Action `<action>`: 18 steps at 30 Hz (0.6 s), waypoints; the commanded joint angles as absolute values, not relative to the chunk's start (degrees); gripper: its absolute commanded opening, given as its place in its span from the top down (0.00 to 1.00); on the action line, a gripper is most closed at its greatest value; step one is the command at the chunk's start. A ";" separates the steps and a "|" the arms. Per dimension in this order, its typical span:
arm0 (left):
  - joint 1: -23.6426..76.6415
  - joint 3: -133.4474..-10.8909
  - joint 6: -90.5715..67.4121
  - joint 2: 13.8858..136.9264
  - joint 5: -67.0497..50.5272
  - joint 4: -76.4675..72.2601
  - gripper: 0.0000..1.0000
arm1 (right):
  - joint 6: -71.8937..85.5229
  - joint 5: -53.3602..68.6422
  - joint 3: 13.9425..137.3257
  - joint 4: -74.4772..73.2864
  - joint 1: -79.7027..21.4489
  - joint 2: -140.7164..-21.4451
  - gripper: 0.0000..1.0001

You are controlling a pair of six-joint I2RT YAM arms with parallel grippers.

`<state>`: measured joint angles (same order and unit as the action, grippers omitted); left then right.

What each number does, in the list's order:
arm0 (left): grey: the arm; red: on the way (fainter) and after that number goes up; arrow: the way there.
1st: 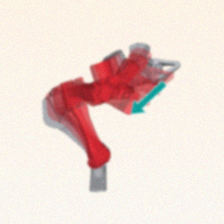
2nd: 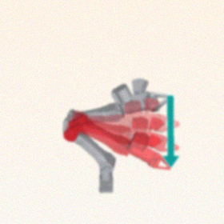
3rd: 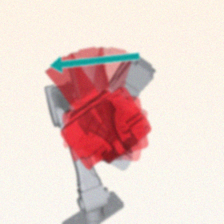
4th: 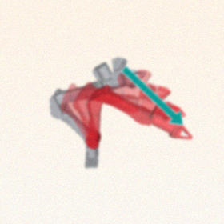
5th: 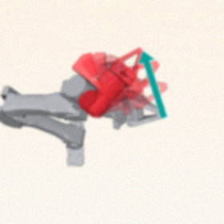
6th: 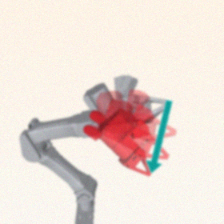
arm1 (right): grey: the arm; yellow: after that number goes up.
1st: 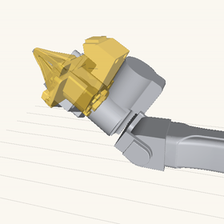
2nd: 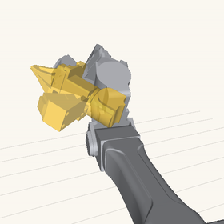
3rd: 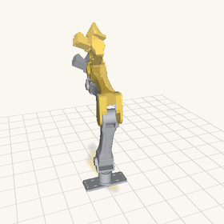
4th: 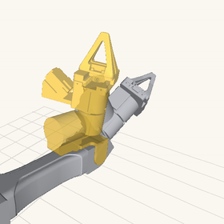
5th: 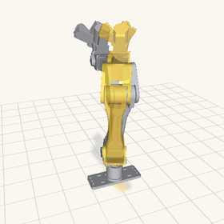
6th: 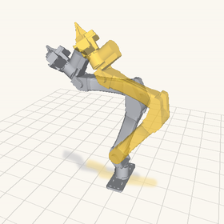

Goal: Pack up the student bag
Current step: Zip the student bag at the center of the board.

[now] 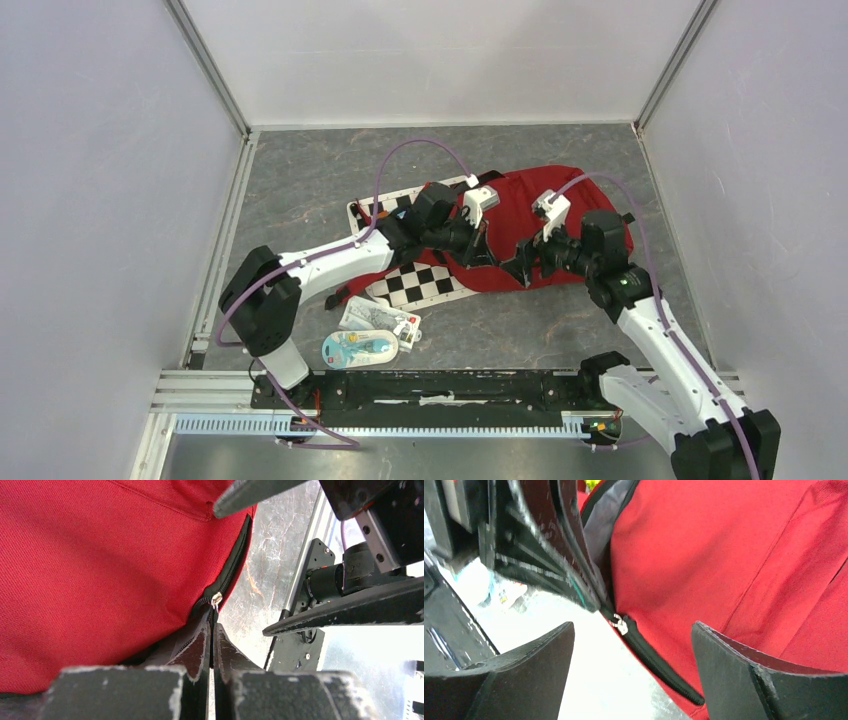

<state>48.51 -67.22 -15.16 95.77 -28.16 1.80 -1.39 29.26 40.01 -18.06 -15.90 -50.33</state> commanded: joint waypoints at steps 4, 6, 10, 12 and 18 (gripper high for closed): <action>47.20 -73.88 -13.42 96.28 -29.59 7.73 0.98 | -10.40 29.18 33.58 -15.82 -16.61 -43.29 0.10; 47.20 -74.33 -14.55 96.61 -30.78 7.36 0.98 | -12.94 26.39 32.70 -15.22 -16.63 -43.07 0.10; 47.20 -75.91 -18.64 97.52 -32.44 6.26 0.98 | -19.50 23.49 31.35 -15.00 -17.32 -43.51 0.11; 47.20 -76.38 -20.86 98.34 -33.74 6.00 0.98 | -20.93 21.87 31.29 -14.37 -17.77 -44.10 0.12; 47.20 -75.98 -25.57 99.57 -35.31 3.30 0.98 | -23.22 17.19 30.23 -8.99 -19.63 -46.90 0.15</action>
